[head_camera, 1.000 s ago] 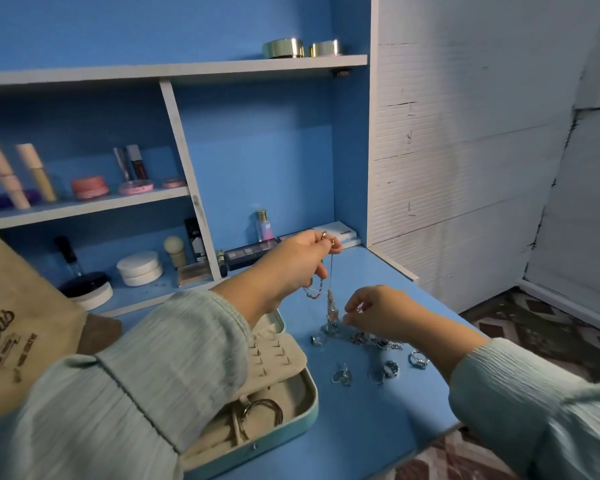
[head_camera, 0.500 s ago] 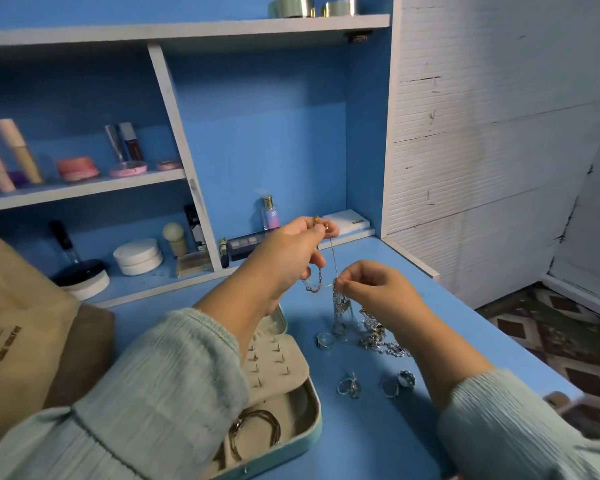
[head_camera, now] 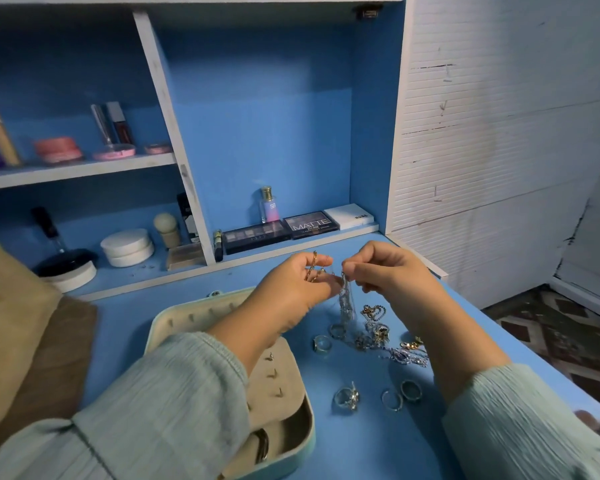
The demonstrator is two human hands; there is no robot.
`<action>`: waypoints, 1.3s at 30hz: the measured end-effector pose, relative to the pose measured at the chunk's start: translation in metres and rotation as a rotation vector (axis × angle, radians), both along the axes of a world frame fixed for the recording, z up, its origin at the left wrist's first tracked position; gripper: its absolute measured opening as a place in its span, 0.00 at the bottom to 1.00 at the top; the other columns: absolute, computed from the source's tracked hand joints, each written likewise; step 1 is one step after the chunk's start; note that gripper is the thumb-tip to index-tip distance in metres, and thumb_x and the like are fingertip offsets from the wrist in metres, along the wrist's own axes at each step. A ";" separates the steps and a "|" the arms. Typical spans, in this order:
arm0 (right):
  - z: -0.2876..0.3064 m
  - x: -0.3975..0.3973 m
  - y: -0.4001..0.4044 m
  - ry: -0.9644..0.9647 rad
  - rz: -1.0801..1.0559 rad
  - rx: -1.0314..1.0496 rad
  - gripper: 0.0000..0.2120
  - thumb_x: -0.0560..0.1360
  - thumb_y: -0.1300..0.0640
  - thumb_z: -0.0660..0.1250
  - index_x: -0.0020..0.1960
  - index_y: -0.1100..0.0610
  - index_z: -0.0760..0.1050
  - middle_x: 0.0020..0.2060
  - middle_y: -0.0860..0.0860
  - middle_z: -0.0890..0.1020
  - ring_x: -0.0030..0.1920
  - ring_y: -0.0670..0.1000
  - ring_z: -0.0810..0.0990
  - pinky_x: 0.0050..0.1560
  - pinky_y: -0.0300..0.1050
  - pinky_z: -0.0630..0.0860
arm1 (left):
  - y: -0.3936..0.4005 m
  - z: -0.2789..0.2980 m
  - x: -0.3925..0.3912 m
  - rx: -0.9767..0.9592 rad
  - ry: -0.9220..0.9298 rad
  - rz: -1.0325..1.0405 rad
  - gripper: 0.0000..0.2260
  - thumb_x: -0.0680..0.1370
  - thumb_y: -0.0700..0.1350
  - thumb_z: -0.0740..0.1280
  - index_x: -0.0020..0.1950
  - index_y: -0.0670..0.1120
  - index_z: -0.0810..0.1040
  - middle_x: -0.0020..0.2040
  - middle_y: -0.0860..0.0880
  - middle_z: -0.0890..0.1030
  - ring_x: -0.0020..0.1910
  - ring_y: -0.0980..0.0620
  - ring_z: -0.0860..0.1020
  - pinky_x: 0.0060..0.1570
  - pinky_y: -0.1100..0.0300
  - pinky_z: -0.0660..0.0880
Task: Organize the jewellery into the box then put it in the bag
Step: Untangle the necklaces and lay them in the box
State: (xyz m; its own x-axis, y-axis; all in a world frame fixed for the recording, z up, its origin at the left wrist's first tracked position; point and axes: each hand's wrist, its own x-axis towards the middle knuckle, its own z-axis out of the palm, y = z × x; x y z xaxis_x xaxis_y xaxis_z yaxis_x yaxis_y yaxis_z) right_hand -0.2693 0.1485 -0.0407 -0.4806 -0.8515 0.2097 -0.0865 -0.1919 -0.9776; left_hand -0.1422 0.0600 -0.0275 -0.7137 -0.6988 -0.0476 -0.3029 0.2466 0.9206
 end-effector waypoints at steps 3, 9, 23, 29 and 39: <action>-0.007 0.001 0.001 -0.011 0.000 -0.012 0.08 0.72 0.65 0.68 0.36 0.58 0.75 0.27 0.46 0.79 0.29 0.42 0.72 0.36 0.38 0.68 | 0.001 -0.007 0.001 0.014 -0.010 -0.013 0.15 0.74 0.43 0.70 0.58 0.53 0.71 0.50 0.54 0.82 0.51 0.55 0.80 0.42 0.64 0.71; -0.012 -0.008 0.005 -0.113 -0.037 -0.109 0.08 0.76 0.63 0.64 0.39 0.56 0.75 0.31 0.49 0.79 0.33 0.45 0.74 0.37 0.39 0.71 | -0.005 -0.017 0.003 -0.077 -0.052 0.081 0.19 0.78 0.38 0.64 0.68 0.50 0.68 0.53 0.57 0.79 0.44 0.54 0.77 0.37 0.65 0.69; -0.013 -0.022 0.012 -0.501 0.022 -0.383 0.10 0.77 0.61 0.57 0.38 0.56 0.69 0.29 0.49 0.75 0.31 0.45 0.73 0.31 0.34 0.70 | -0.010 -0.010 0.007 -0.245 -0.266 0.043 0.22 0.75 0.38 0.69 0.66 0.52 0.71 0.61 0.55 0.76 0.56 0.55 0.76 0.58 0.59 0.72; -0.016 -0.026 0.013 -0.536 -0.023 -0.329 0.02 0.65 0.57 0.59 0.35 0.54 0.66 0.30 0.49 0.73 0.31 0.47 0.69 0.33 0.41 0.64 | -0.006 0.002 0.010 -0.406 -0.232 0.119 0.21 0.75 0.41 0.69 0.65 0.55 0.72 0.58 0.62 0.74 0.41 0.58 0.74 0.41 0.66 0.69; -0.021 -0.010 0.006 0.201 -0.189 0.186 0.09 0.76 0.58 0.62 0.37 0.55 0.73 0.30 0.48 0.74 0.32 0.48 0.70 0.35 0.40 0.68 | 0.000 0.020 0.012 -0.486 -0.077 0.069 0.18 0.78 0.37 0.63 0.63 0.57 0.75 0.57 0.63 0.76 0.49 0.55 0.77 0.39 0.72 0.70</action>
State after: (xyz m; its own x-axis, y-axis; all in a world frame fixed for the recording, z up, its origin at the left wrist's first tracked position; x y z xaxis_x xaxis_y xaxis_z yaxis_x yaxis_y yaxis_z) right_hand -0.2795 0.1547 -0.0612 -0.5983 -0.7840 0.1653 -0.2977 0.0261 -0.9543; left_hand -0.1302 0.0604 -0.0079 -0.6723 -0.6986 0.2448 -0.3962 0.6190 0.6782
